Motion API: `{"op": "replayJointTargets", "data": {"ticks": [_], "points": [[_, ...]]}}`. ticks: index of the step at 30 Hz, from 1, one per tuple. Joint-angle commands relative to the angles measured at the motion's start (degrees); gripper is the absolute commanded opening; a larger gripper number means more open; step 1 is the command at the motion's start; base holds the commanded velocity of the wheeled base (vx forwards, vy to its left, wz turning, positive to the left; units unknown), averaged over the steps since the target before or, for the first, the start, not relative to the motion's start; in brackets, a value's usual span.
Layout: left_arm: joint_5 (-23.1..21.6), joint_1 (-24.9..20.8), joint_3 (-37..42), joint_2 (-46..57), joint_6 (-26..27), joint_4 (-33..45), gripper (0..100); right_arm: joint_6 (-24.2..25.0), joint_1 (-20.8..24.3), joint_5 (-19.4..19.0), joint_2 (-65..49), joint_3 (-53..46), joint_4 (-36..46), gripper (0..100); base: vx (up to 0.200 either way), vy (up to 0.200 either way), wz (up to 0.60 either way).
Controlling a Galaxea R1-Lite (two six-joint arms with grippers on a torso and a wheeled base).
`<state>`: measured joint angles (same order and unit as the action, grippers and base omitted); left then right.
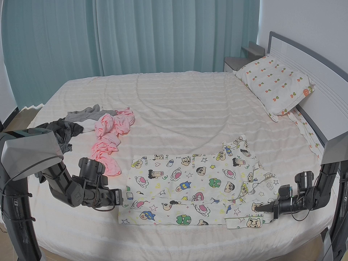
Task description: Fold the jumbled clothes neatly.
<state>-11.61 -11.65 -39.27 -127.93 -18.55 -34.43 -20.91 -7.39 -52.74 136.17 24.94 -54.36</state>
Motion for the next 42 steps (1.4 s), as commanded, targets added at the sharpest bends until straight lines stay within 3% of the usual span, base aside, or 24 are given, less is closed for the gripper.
{"op": "replayJointTargets", "data": {"ticks": [1,5,15,27,42], "points": [[0.0,-0.1,0.1,0.0,0.0,0.0,0,0.5,-0.1,0.0,-2.6,0.8,2.0,0,0.000,0.000,0.00],[0.1,-0.1,0.1,-0.2,0.0,0.0,0,0.6,-0.7,0.0,-5.0,7.0,13.3,0,0.000,0.000,0.00],[0.3,-0.5,-0.1,-0.5,0.1,0.0,0,0.6,-0.8,0.6,-4.9,16.6,25.3,0,0.000,0.000,0.00],[0.4,-0.6,-0.6,-0.9,0.1,0.0,0,0.7,-1.1,2.2,-2.3,23.2,30.7,0,0.000,0.000,0.00],[0.6,-0.3,-1.1,-1.6,0.0,-0.3,0,0.6,-2.5,5.0,-0.8,24.5,33.0,0,0.000,0.000,0.00]]}}
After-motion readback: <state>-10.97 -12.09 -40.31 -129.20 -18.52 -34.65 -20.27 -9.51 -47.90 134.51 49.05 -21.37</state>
